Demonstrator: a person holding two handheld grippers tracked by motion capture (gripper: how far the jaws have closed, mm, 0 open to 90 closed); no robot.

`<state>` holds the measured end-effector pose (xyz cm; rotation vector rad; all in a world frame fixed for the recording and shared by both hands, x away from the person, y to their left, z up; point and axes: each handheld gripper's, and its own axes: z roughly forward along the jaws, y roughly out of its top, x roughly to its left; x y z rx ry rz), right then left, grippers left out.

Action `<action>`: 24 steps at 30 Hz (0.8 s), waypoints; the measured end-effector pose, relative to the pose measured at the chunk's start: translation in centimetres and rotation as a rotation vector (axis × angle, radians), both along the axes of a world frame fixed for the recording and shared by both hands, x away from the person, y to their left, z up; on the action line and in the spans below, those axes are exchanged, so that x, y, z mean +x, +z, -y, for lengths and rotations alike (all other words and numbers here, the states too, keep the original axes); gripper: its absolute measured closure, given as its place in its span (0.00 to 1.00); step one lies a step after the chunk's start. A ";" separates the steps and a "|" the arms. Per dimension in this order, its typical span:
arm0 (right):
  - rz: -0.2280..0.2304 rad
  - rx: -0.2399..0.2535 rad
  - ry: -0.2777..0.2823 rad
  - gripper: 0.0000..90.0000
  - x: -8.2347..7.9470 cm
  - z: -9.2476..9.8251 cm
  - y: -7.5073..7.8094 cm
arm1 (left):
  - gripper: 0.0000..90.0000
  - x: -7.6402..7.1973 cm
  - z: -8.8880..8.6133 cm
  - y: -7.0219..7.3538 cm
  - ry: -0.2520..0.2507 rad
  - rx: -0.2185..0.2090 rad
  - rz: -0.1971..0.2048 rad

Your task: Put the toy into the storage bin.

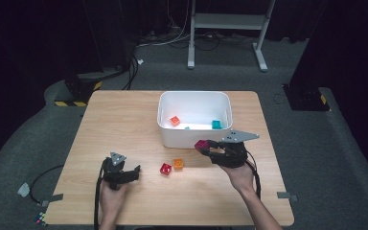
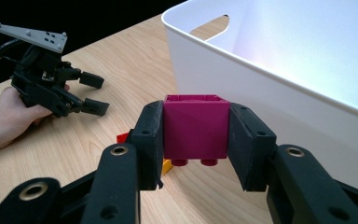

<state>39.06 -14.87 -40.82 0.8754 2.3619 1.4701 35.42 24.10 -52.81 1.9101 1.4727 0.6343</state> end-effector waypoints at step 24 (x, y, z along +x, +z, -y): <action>0.034 0.046 -0.011 0.65 1.1 0.7 3.4 | 0.17 0.0 0.0 0.0 0.000 0.000 0.000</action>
